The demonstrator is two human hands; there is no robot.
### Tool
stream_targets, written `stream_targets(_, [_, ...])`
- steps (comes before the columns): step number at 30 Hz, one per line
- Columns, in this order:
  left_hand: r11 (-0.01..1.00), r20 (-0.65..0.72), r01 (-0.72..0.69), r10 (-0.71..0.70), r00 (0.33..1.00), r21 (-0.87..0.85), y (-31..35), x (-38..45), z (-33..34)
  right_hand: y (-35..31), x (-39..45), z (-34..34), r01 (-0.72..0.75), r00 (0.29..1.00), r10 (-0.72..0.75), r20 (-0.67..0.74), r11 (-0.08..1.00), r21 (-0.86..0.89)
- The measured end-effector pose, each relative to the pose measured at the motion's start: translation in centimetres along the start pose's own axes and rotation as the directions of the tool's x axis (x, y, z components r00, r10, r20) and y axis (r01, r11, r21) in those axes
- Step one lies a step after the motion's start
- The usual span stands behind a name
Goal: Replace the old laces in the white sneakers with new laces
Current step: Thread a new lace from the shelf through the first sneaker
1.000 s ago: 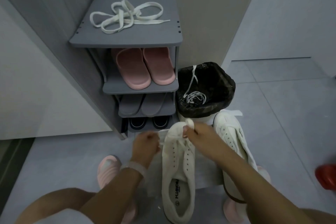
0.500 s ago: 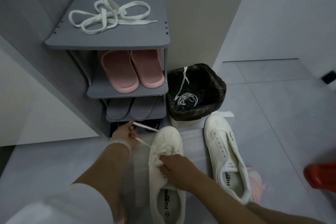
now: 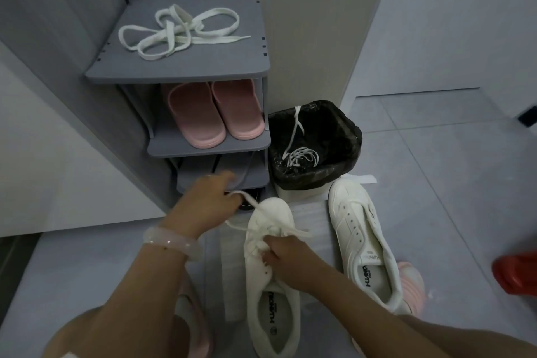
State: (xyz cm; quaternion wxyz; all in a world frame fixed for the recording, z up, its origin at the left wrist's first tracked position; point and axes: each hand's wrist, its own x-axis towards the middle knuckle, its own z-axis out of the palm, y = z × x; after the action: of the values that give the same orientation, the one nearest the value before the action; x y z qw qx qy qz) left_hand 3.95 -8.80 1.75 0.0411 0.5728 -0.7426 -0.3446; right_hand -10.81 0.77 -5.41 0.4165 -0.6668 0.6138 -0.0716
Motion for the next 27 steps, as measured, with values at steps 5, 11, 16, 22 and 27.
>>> stream_targets(5, [0.959,0.158,-0.145,0.109,0.981,0.242,-2.6,-2.0,1.0,-1.0,-1.3,-2.4,0.106,0.992,-0.097,-0.079,0.987,0.119])
stream_targets(11, [0.772,0.408,-0.587,0.468,0.784,0.241,-3.2,-4.4,9.4,-2.0,-2.1,-4.6,0.110,0.945,0.066,-0.320,0.858,0.501])
stream_targets(16, [0.809,0.418,-0.544,0.425,0.803,0.222,-4.1,-4.3,12.3,-3.7,-2.6,-4.9,0.170,0.928,0.073,-0.366,0.789,0.590])
stream_targets(22, [0.859,0.422,-0.486,0.386,0.821,0.161,-3.6,-3.6,13.4,-8.4,-6.7,-11.0,0.561,0.782,-0.080,-0.618,0.522,0.642])
stream_targets(27, [0.945,0.306,-0.285,0.322,0.896,-0.158,-2.7,-3.5,11.8,-6.1,-6.5,-13.4,0.529,0.825,-0.031,-0.564,0.392,0.753])
